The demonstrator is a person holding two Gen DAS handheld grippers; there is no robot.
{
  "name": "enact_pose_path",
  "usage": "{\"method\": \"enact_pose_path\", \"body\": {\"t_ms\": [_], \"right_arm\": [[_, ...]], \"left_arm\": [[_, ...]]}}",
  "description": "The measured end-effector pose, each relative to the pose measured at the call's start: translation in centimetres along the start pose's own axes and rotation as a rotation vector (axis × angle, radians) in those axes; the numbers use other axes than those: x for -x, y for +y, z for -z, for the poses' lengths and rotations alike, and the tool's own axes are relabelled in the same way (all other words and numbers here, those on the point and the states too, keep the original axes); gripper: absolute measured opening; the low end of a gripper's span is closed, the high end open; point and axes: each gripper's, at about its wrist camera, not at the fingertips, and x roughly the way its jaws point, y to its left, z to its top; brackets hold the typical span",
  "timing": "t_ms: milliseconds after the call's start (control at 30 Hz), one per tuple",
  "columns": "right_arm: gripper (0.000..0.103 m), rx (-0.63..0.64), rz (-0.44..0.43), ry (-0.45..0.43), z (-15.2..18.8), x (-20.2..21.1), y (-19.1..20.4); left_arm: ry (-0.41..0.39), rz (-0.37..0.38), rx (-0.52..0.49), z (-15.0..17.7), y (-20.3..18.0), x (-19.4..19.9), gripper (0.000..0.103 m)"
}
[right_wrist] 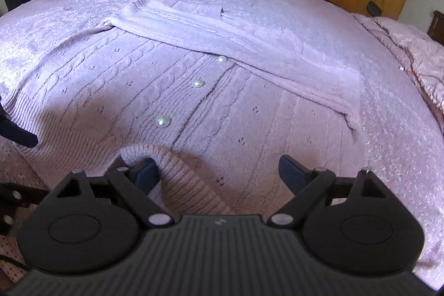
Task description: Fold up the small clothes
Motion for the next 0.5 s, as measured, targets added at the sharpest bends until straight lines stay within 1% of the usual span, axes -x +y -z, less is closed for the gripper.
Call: {"method": "enact_pose_path", "body": {"t_ms": [67,167,233,333,367,400,433,467,500], "right_arm": [[0.093,-0.026,-0.013,0.006,0.2,-0.2,0.0],[0.093,-0.049,-0.051,0.024,0.6,-0.2,0.0],[0.093,-0.012,-0.070,0.043,1.2,-0.2,0.3],[0.093,0.108,-0.098,0.108,2.7,-0.1,1.2],[0.093,0.168,-0.096,0.147,3.4,-0.2,1.7],[0.093,0.210,-0.091,0.168,3.9,-0.2,2.0],[0.093,0.268,-0.087,0.195,4.5,-0.3,2.5],[0.093,0.320,-0.074,0.215,5.1,-0.4,2.9],[0.093,0.347,-0.063,0.215,5.4,-0.5,3.1]], "left_arm": [[0.026,-0.032,-0.010,0.1,0.1,-0.9,0.066],[0.010,-0.070,-0.035,0.2,-0.1,-1.5,0.067],[-0.008,-0.089,-0.024,0.2,0.0,-1.7,0.069],[-0.052,-0.098,0.027,-0.3,0.7,-1.9,0.069],[-0.072,-0.099,0.048,-0.4,1.1,-1.8,0.068],[-0.092,-0.102,0.068,-0.6,1.6,-1.7,0.067],[-0.109,-0.105,0.086,-0.7,2.0,-1.5,0.061],[-0.126,-0.106,0.105,-0.9,2.4,-1.3,0.058],[-0.137,-0.109,0.124,-1.2,2.8,-1.1,0.056]]}}
